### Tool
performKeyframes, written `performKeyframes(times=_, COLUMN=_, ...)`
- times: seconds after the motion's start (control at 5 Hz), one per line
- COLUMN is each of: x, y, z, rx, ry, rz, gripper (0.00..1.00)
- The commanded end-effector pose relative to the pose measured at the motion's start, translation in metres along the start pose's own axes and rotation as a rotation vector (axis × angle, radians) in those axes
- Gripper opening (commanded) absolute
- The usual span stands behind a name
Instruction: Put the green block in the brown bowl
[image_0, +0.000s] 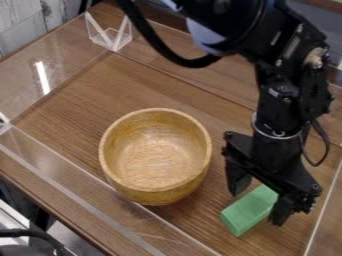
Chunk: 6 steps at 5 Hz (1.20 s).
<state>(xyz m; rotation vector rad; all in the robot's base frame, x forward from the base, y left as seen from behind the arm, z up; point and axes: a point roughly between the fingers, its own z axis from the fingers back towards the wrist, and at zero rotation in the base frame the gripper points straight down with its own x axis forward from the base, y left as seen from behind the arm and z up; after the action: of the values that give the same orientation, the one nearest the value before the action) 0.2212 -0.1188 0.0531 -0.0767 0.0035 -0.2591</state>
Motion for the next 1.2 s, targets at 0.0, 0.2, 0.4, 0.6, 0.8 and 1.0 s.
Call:
performKeyframes(times=0.0, x=0.0088, y=0.0005, z=0.0088, rx=-0.012, ry=-0.049, rz=0.002, gripper=1.0)
performKeyframes(times=0.2, x=0.0087, y=0.0014, z=0.0079, rx=-0.015, ry=-0.052, rz=0.0, gripper=1.0)
performKeyframes(times=0.4, x=0.0086, y=0.0025, z=0.0066, rx=-0.017, ry=-0.054, rz=-0.003, gripper=1.0)
performKeyframes(times=0.6, x=0.0085, y=0.0035, z=0.0061, rx=-0.02, ry=-0.056, rz=-0.005, gripper=1.0)
performKeyframes(times=0.8, x=0.0086, y=0.0045, z=0.0055, rx=-0.023, ry=-0.058, rz=-0.007, gripper=1.0)
performKeyframes(times=1.0, x=0.009, y=0.0055, z=0.0052, rx=-0.025, ry=-0.06, rz=-0.008, gripper=1.0)
